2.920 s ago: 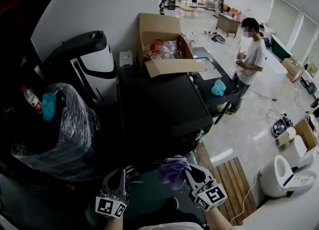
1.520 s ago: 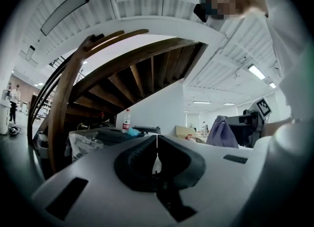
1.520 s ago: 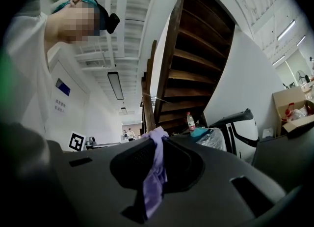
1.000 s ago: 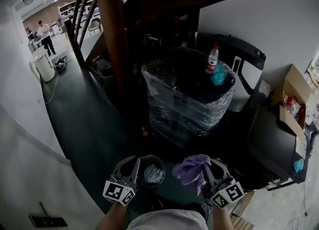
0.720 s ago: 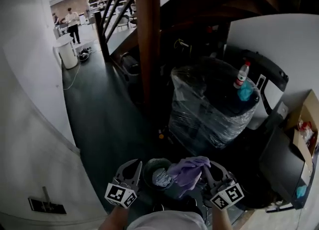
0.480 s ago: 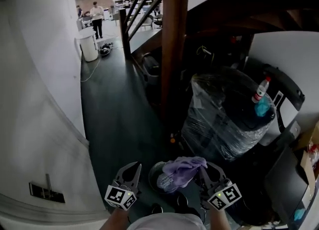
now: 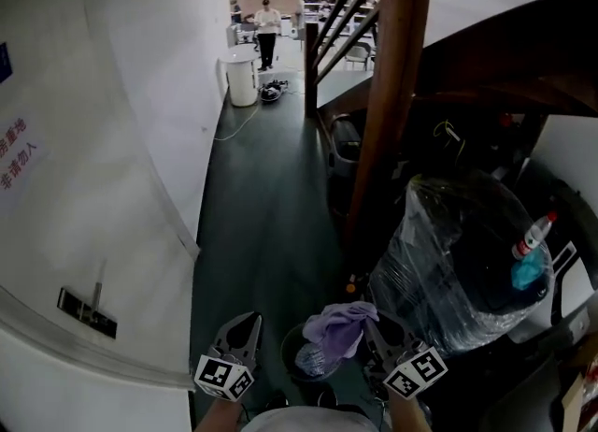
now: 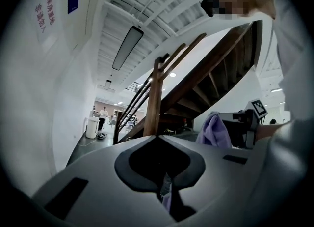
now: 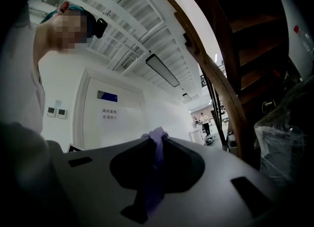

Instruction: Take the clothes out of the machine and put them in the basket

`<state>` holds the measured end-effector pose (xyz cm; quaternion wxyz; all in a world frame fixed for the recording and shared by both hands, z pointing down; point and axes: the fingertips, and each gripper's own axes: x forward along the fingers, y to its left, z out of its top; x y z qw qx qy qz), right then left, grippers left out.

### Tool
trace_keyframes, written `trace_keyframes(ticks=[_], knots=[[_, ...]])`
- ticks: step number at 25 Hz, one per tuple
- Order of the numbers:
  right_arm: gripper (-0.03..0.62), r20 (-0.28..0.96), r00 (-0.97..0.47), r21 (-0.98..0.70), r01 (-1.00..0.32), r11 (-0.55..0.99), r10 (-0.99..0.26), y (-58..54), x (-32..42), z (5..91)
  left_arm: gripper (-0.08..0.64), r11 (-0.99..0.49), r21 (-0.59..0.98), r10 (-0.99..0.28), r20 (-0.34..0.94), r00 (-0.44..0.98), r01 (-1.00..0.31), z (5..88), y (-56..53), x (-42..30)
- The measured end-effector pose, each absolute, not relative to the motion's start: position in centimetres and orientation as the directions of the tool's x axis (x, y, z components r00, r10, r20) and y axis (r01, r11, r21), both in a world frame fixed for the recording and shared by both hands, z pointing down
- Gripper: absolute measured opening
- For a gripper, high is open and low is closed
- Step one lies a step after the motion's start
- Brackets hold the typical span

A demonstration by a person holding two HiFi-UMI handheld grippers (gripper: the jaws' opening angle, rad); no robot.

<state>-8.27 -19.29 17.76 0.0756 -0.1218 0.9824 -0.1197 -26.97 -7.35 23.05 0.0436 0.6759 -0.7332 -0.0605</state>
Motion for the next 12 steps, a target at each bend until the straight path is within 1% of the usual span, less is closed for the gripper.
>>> trace_keyframes(ticks=[3,7,12], knots=[[0.037,-0.112,-0.976,-0.261,-0.154,0.953,-0.188,-20.5,-8.5,18.1,0.021,0.152,0.154,-0.988,-0.009,-0.155,-0.976,23.1,-7.2,-26.0],[0.037,-0.105,-0.988,-0.265,-0.085,0.960,-0.116,-21.4,-9.0,18.4,0.021,0.213,0.146,-0.976,-0.005,-0.216,-0.966,23.0,-6.8,-25.1],[0.037,-0.116,-0.989,-0.271,-0.058,0.961,-0.092,-21.4,-9.5,17.9,0.021,0.241,0.147,-0.970,0.013,-0.242,-0.959,23.4,-6.1,-25.6]])
